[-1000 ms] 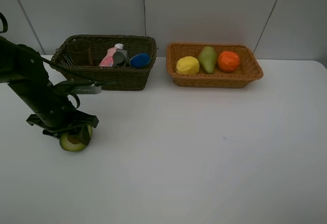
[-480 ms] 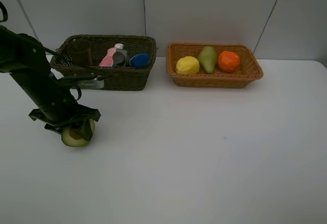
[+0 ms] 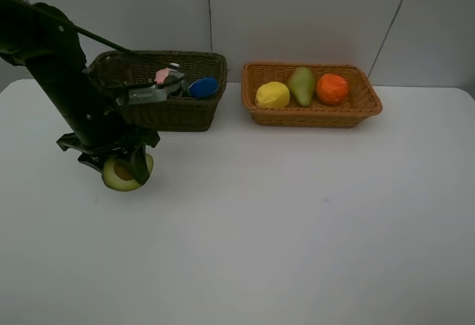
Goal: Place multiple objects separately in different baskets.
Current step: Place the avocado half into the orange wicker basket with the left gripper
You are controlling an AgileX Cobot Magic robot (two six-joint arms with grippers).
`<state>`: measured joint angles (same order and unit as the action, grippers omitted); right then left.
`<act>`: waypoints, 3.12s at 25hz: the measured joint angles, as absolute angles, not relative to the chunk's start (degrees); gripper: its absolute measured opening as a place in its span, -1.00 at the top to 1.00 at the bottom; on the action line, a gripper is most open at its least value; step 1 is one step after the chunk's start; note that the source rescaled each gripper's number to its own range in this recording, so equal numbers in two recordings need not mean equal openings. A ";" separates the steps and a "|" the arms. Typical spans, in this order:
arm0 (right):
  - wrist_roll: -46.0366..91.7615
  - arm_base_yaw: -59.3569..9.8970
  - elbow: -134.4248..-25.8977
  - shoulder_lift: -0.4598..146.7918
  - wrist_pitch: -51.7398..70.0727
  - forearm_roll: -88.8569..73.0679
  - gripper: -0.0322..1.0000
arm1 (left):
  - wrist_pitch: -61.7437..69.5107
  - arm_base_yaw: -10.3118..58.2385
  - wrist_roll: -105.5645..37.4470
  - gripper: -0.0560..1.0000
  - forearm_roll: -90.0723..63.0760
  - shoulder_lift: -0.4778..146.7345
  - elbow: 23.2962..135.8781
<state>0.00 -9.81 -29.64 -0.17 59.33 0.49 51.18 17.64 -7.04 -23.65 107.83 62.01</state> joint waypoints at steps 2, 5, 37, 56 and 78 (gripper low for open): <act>0.00 -9.81 -29.64 -0.17 59.33 0.49 -1.00 | 51.34 19.96 -5.91 -0.26 -23.20 107.83 64.83; 0.00 -9.81 -29.64 -0.17 59.33 0.49 -1.00 | 51.28 23.78 -3.46 -0.25 -21.23 107.83 69.43; 0.00 -9.81 -29.64 -0.17 59.33 0.49 -1.00 | 45.43 35.85 -3.63 -0.25 -17.66 136.22 123.95; 0.00 -9.81 -29.64 -0.17 59.33 0.95 -1.00 | 26.52 38.28 -9.97 -0.25 -12.25 144.49 124.00; 0.00 -9.81 -29.64 -0.17 59.33 0.95 -1.00 | 24.84 38.28 -14.15 -0.25 -11.81 144.86 124.00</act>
<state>0.00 -9.81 -29.64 -0.17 59.33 0.95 24.84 38.28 -14.15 -11.81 144.86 124.00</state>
